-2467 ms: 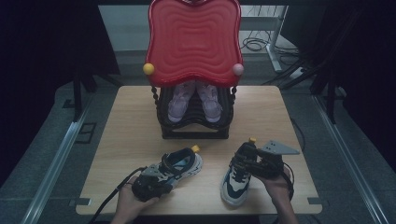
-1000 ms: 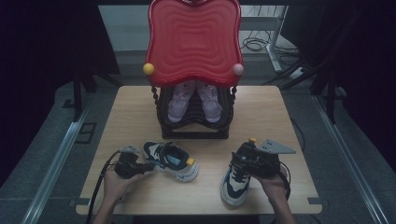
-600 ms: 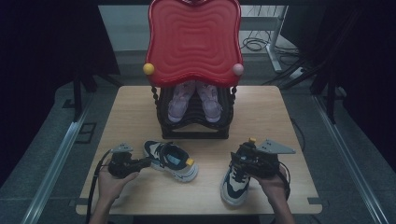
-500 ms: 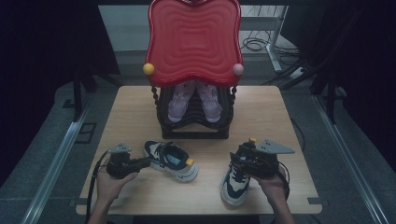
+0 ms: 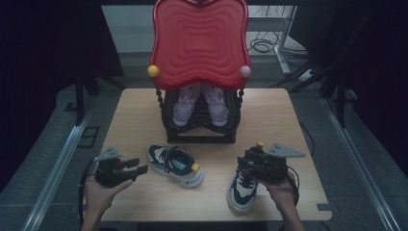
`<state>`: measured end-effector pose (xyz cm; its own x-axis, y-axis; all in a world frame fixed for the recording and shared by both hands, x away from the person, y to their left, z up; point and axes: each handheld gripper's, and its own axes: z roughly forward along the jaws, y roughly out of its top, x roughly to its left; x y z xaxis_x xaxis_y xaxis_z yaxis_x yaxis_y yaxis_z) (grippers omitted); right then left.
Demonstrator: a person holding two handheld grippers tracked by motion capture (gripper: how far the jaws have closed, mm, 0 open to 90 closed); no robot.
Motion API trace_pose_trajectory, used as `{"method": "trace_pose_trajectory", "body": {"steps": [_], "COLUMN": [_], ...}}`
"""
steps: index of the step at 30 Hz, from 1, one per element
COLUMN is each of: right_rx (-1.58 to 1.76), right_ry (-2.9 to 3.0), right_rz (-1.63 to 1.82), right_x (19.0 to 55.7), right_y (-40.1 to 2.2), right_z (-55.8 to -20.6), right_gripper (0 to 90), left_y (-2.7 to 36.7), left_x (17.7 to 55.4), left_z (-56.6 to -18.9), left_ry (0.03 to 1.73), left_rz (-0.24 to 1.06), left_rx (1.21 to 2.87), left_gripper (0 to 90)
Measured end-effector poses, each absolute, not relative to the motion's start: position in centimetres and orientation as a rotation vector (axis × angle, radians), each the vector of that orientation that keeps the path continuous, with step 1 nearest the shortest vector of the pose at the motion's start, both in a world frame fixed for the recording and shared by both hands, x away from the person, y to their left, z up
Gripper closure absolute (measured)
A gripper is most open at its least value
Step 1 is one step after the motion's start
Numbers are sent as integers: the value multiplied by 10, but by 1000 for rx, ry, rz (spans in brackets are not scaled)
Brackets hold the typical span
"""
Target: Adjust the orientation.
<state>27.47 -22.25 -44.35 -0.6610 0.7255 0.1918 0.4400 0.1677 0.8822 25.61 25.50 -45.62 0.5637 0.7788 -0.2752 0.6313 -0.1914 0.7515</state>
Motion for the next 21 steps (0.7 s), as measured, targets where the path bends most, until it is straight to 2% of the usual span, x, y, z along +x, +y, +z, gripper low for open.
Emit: {"method": "trace_pose_trajectory", "body": {"steps": [7,16,21], "right_rx": [1099,1033,1008], "right_ry": [2206,2282,2316], "right_rz": [1500,1452,1443], "right_x": [274,275,275], "right_y": [-219,-205,-191], "right_z": [-442,-444,-442], "right_gripper": [659,892,896], "left_y": [263,278,282], "left_x": [248,243,240], "left_z": [-447,-442,-441], "left_ry": [1157,1179,1183], "left_rz": [244,270,268], "left_rx": [1883,1845,1838], "left_gripper": [457,442,436]}}
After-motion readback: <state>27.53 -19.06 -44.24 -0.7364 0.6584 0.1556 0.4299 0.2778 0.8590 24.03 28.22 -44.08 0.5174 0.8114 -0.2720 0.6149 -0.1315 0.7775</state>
